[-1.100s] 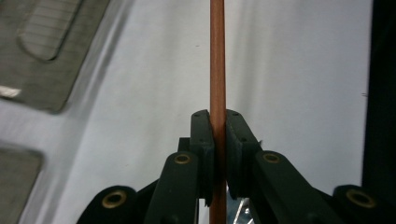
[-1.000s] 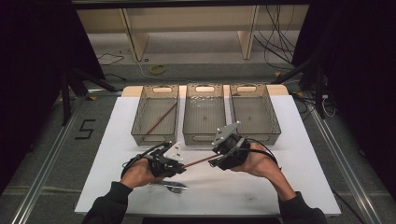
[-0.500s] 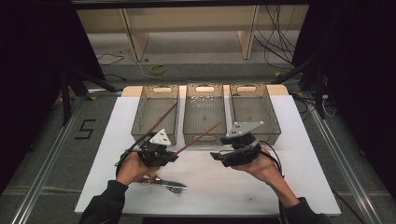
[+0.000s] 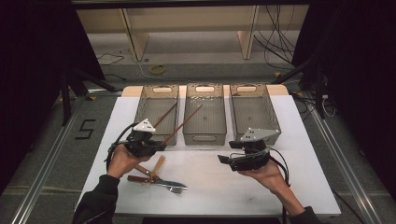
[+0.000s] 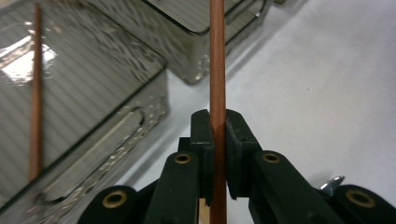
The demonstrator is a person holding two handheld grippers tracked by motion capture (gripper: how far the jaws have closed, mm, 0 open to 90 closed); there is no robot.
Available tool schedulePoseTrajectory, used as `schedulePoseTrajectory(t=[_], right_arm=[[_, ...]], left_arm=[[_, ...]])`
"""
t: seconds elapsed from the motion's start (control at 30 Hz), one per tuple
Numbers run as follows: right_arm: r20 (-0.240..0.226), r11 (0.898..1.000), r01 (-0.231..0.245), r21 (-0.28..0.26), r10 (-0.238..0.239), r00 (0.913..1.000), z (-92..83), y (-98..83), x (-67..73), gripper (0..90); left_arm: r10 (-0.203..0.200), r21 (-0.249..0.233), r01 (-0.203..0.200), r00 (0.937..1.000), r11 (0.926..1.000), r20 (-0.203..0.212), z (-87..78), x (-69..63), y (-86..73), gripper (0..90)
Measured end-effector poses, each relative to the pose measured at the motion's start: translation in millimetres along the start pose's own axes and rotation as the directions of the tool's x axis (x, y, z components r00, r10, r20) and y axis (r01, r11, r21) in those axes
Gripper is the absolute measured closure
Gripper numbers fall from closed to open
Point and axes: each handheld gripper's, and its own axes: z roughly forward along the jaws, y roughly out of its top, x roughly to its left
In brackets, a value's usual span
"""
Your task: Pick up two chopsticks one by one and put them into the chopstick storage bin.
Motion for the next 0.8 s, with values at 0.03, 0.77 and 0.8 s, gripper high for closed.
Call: schedulePoseTrajectory(t=[0.03, 0.77, 0.8], right_arm=[[-0.002, 1.0, -0.004, 0.0, 0.004, 1.0, -0.7, -1.8, -0.8, 31.4], [-0.007, 0.999, -0.046, -0.003, 0.046, 0.9989, -7.0, -24.8, 0.3, 28.0], [-0.008, 0.999, -0.046, -0.003, 0.046, 0.9989, -7.1, -25.3, 0.6, 28.0]], left_arm=[[-0.004, -0.005, 0.004, 1.0, 1.0, -0.007, -1.7, 2.3, 0.6, 83.3], [-0.125, -0.054, 0.12, 0.9864, 0.9914, -0.107, -13.7, 62.8, 28.8, 83.3], [-0.131, -0.06, 0.126, 0.9854, 0.9903, -0.109, -13.0, 66.0, 29.3, 83.3]])
